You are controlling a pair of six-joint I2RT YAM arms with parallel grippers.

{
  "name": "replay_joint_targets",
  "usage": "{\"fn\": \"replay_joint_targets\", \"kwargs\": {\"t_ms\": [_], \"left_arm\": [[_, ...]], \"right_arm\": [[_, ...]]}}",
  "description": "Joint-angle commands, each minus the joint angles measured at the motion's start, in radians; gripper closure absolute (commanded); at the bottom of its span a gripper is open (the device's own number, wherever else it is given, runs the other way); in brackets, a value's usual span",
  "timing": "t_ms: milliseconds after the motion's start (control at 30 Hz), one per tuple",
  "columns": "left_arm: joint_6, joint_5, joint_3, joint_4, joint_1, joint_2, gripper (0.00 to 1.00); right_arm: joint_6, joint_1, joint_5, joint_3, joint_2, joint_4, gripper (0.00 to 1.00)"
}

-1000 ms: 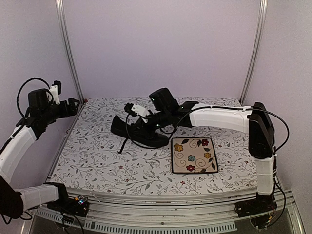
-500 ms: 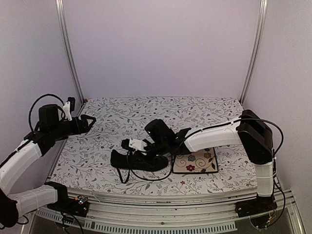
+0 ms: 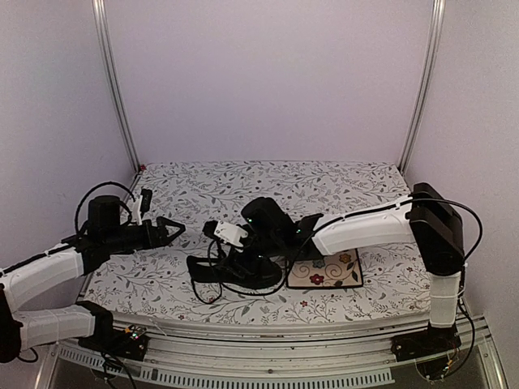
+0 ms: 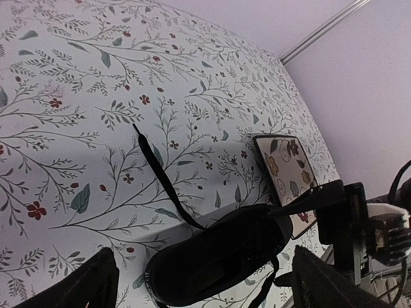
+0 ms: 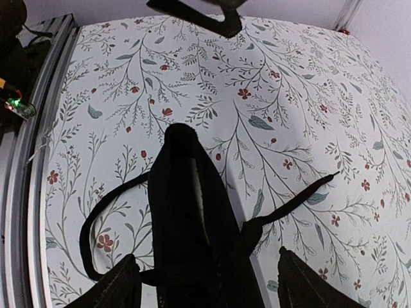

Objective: Tie the shoes

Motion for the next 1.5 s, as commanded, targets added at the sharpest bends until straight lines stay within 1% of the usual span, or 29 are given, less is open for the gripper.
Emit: {"fn": "replay_joint_targets", "kwargs": {"t_ms": [0, 33, 100, 167, 267, 333, 400, 500, 633, 700, 933, 1100, 1233, 1300, 1400, 1467], "left_arm": [[-0.01, 0.09, -0.011, 0.134, -0.027, 0.062, 0.07], [-0.012, 0.097, -0.009, 0.149, -0.031, 0.085, 0.06], [-0.016, 0.106, -0.003, 0.183, -0.042, 0.128, 0.06], [-0.017, 0.11, 0.006, 0.214, -0.047, 0.174, 0.06], [-0.027, 0.132, 0.018, 0.277, -0.052, 0.251, 0.06], [-0.034, 0.153, 0.024, 0.319, -0.058, 0.302, 0.06], [-0.035, 0.181, 0.031, 0.356, -0.068, 0.352, 0.07], [-0.033, 0.215, 0.038, 0.374, -0.087, 0.407, 0.07], [-0.033, 0.261, 0.023, 0.404, -0.122, 0.437, 0.07], [-0.025, 0.293, 0.009, 0.411, -0.138, 0.449, 0.07], [-0.087, 0.373, -0.094, 0.507, -0.184, 0.457, 0.07], [-0.164, 0.353, -0.157, 0.547, -0.249, 0.431, 0.07], [-0.269, 0.341, -0.187, 0.653, -0.331, 0.409, 0.07], [-0.296, 0.336, -0.173, 0.686, -0.368, 0.403, 0.08], [-0.275, 0.267, -0.146, 0.603, -0.375, 0.334, 0.09], [-0.208, 0.157, -0.122, 0.475, -0.372, 0.249, 0.07]], "right_arm": [[0.269, 0.002, -0.017, -0.08, -0.172, 0.005, 0.26], [0.326, 0.001, -0.044, -0.099, -0.2, 0.01, 0.26], [0.506, 0.002, -0.079, -0.171, -0.248, 0.023, 0.26], [0.644, 0.001, -0.118, -0.259, -0.287, 0.065, 0.27], [0.802, 0.005, -0.165, -0.349, -0.303, 0.099, 0.36], [0.847, 0.014, -0.201, -0.373, -0.288, 0.098, 0.39], [0.866, 0.018, -0.219, -0.371, -0.267, 0.076, 0.39], [0.892, 0.016, -0.203, -0.35, -0.233, 0.038, 0.37], [0.929, -0.012, -0.199, -0.308, -0.168, -0.022, 0.36], [0.946, -0.034, -0.195, -0.311, -0.152, -0.015, 0.36], [0.9, -0.112, -0.155, -0.245, -0.082, -0.01, 0.35], [0.862, -0.185, -0.134, -0.233, -0.055, 0.025, 0.33], [0.829, -0.234, -0.151, -0.222, -0.044, 0.062, 0.32], [0.806, -0.244, -0.164, -0.213, -0.047, 0.067, 0.32], [0.774, -0.245, -0.195, -0.214, -0.083, 0.062, 0.32], [0.759, -0.24, -0.214, -0.249, -0.124, 0.073, 0.32]]}}
